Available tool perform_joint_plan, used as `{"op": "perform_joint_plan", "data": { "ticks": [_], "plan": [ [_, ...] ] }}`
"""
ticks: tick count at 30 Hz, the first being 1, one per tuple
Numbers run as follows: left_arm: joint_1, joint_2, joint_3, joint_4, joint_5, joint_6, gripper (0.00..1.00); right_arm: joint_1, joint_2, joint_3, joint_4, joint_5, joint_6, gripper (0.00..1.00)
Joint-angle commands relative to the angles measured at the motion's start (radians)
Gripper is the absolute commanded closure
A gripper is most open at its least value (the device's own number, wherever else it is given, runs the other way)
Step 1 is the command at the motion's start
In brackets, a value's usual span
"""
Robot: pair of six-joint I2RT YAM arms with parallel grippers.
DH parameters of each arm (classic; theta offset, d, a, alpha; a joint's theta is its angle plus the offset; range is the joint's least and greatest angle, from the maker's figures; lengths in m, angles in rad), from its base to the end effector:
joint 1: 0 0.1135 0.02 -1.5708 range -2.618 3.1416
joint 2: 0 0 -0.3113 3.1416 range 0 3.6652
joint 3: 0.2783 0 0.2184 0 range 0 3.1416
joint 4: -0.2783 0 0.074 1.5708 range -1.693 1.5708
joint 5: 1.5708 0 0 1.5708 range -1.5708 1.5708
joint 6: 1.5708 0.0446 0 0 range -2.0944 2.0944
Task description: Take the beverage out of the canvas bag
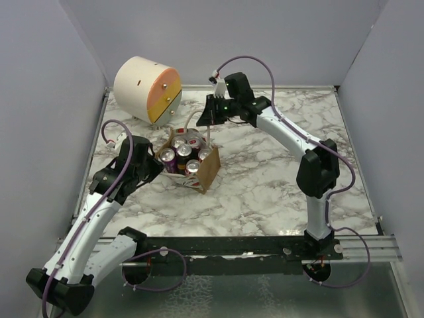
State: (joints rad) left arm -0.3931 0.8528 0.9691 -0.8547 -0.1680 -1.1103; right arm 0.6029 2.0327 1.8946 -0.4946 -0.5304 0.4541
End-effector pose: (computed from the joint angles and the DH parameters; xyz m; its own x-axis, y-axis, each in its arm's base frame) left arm 0.0990 -0.0330 0.3525 -0.5123 -0.7437 -0.4295 -0.4399 0.6568 -0.6125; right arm 0.3708 0.2826 0.3562 -0.7997 -0.0911 -0.5935 -0.5279 0.5777 0.6226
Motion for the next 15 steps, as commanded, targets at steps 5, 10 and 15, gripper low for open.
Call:
{"op": "perform_joint_plan", "data": {
  "ticks": [5,10,15],
  "plan": [
    [0.002,-0.037,0.066,0.028,-0.087,0.025,1.0,0.003,-0.221,-0.259,-0.074,-0.02,-0.065,0.98],
    [0.002,0.045,0.068,0.111,-0.054,0.018,1.0,0.003,-0.479,-0.561,-0.063,-0.029,-0.036,0.98],
    [0.004,0.136,0.089,0.175,-0.002,0.012,1.0,0.003,-0.657,-0.721,-0.124,-0.044,-0.075,0.98]
  ]
}}
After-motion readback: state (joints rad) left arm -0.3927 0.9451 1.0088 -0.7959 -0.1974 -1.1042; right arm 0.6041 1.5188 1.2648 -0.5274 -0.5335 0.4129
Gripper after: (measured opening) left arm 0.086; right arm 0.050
